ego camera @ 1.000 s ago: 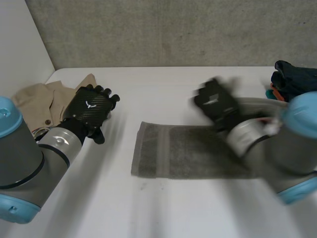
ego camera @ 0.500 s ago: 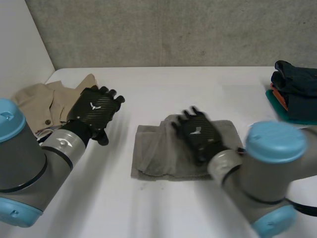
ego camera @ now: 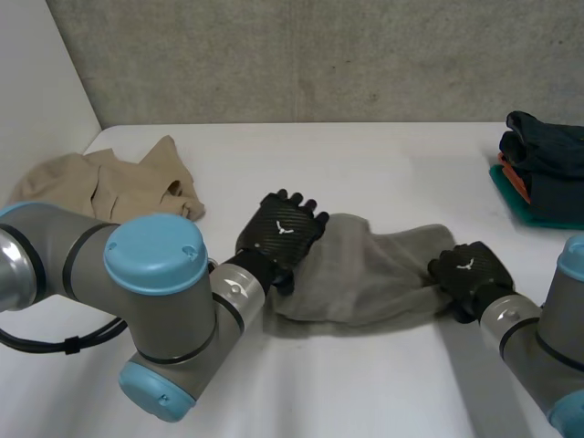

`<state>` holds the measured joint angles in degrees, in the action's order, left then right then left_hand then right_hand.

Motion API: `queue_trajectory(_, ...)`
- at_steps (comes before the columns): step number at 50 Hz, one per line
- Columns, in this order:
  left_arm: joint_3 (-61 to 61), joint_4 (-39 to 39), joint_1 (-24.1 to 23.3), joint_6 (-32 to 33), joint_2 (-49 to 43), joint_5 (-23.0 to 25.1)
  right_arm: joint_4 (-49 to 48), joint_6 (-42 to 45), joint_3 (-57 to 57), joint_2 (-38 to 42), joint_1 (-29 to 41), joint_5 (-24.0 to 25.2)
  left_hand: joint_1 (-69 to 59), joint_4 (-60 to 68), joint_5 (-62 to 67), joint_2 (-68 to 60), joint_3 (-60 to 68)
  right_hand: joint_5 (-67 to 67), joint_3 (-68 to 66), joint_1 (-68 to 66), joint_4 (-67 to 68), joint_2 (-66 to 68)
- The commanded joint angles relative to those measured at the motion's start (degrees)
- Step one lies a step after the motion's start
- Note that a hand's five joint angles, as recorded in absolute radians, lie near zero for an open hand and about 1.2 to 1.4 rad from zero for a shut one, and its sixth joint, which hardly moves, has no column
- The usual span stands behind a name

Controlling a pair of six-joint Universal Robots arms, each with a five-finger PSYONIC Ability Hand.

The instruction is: Fold the laundry.

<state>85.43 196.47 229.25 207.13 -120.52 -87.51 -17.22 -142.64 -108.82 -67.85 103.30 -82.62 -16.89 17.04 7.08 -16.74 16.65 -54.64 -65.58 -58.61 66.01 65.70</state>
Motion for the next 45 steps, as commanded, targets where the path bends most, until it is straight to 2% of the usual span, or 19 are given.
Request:
queue_trajectory(1,3.4,0.0,2.9,-0.1,6.2,-2.4,-0.6,10.9,4.0,-1.3,1.8,-1.8,-3.6,3.4,3.4,-3.7,3.8,-15.4,-14.4,-21.4,14.0,14.3)
queue_trajectory(5,6.2,0.0,4.6,-0.1,10.0,-2.4,-0.8,14.7,8.5,-1.9,11.3,-1.5,-3.6,3.4,3.4,-3.7,3.8,-15.4,-14.4,-21.4,14.0,14.3)
queue_trajectory(6,6.8,0.0,4.8,-0.1,10.7,-2.3,-1.0,15.5,10.7,-1.5,15.7,-1.4,-3.6,3.4,3.4,-3.7,3.8,-15.4,-14.4,-21.4,14.0,14.3)
queue_trajectory(10,9.9,0.0,6.1,-0.1,14.2,-2.4,-1.1,16.5,15.1,1.5,23.4,-0.5,-3.3,3.1,3.1,-3.4,3.5,-15.4,-14.4,-21.4,14.0,14.3)
queue_trajectory(16,14.4,0.4,9.0,-0.3,17.9,-2.0,-0.4,22.8,17.2,8.8,30.4,2.9,-2.7,2.6,2.6,-2.9,3.0,-15.4,-14.4,-21.4,14.0,14.3)
queue_trajectory(17,14.8,0.5,9.2,-0.3,18.1,-2.0,-0.3,23.9,17.3,9.7,30.8,3.3,-2.7,2.6,2.6,-2.9,3.0,-8.8,-7.8,-14.8,7.4,7.7)
queue_trajectory(18,15.1,0.6,9.3,-0.3,18.1,-2.0,-0.4,25.1,17.2,11.1,31.6,3.6,-2.7,2.6,2.6,-2.9,3.0,15.5,16.4,9.4,-16.8,-16.5)
queue_trajectory(20,15.6,0.7,9.3,-0.3,18.1,-2.0,-0.8,25.9,17.0,11.4,31.6,3.3,-2.6,2.4,2.4,-2.7,2.8,44.5,45.4,38.5,-45.9,-45.6)
queue_trajectory(21,15.6,0.7,9.4,-0.3,18.1,-2.0,-0.9,25.3,17.0,11.1,31.6,3.0,-2.6,2.4,2.4,-2.7,2.8,54.6,55.6,48.6,-56.0,-55.7)
queue_trajectory(23,15.3,0.8,9.5,-0.3,18.1,-2.0,-1.1,23.8,16.7,10.6,31.5,2.7,-2.4,2.3,2.2,-2.6,2.7,54.6,55.6,48.6,-56.0,-55.7)
queue_trajectory(26,13.9,0.8,9.5,-0.4,18.1,-2.1,-2.1,16.8,15.9,7.4,31.2,2.5,-2.4,2.3,2.2,-2.6,2.6,54.6,55.6,48.6,-56.0,-55.7)
queue_trajectory(27,13.3,0.9,9.5,-0.5,18.0,-2.1,-2.1,10.8,15.0,2.8,29.7,2.4,-2.4,2.3,2.2,-2.6,2.6,54.6,55.6,48.6,-56.0,-55.7)
queue_trajectory(29,10.9,1.0,8.8,-0.9,18.0,-2.4,-2.1,4.8,14.1,-1.0,27.8,2.3,-2.4,2.3,2.2,-2.6,2.6,54.6,55.6,48.6,-56.0,-55.7)
queue_trajectory(31,9.1,1.0,8.3,-2.0,18.0,-2.5,-1.8,-5.5,12.4,-5.6,25.0,2.6,-2.4,2.3,2.2,-2.6,2.6,54.6,55.6,48.6,-56.0,-55.7)
queue_trajectory(33,6.3,0.7,6.7,-4.5,17.7,-2.6,-1.7,-12.4,11.5,-6.9,23.4,2.7,-2.7,2.6,2.6,-2.9,3.0,54.6,55.6,48.6,-56.0,-55.7)
queue_trajectory(34,5.3,0.6,6.0,-5.7,17.5,-2.6,-0.9,-18.5,11.2,-8.1,22.3,2.7,-2.7,2.6,2.6,-2.9,3.0,54.6,55.6,48.6,-56.0,-55.7)
queue_trajectory(38,-0.2,-0.4,2.2,-11.8,14.6,-2.6,5.3,-29.7,11.7,-10.5,18.4,2.6,-3.2,3.1,3.1,-3.4,3.5,54.6,55.6,48.6,-56.0,-55.7)
queue_trajectory(42,-5.4,-3.7,-0.6,-16.1,8.5,-2.7,11.7,-32.9,13.2,-10.8,11.8,3.4,-3.8,3.6,3.6,-3.9,4.0,54.6,55.6,48.6,-56.0,-55.7)
queue_trajectory(45,-10.2,-7.4,-3.2,-18.2,2.9,-3.0,13.8,-33.1,14.7,-10.0,9.3,3.4,-4.9,4.8,4.7,-5.1,5.2,54.6,55.6,48.6,-56.0,-55.7)
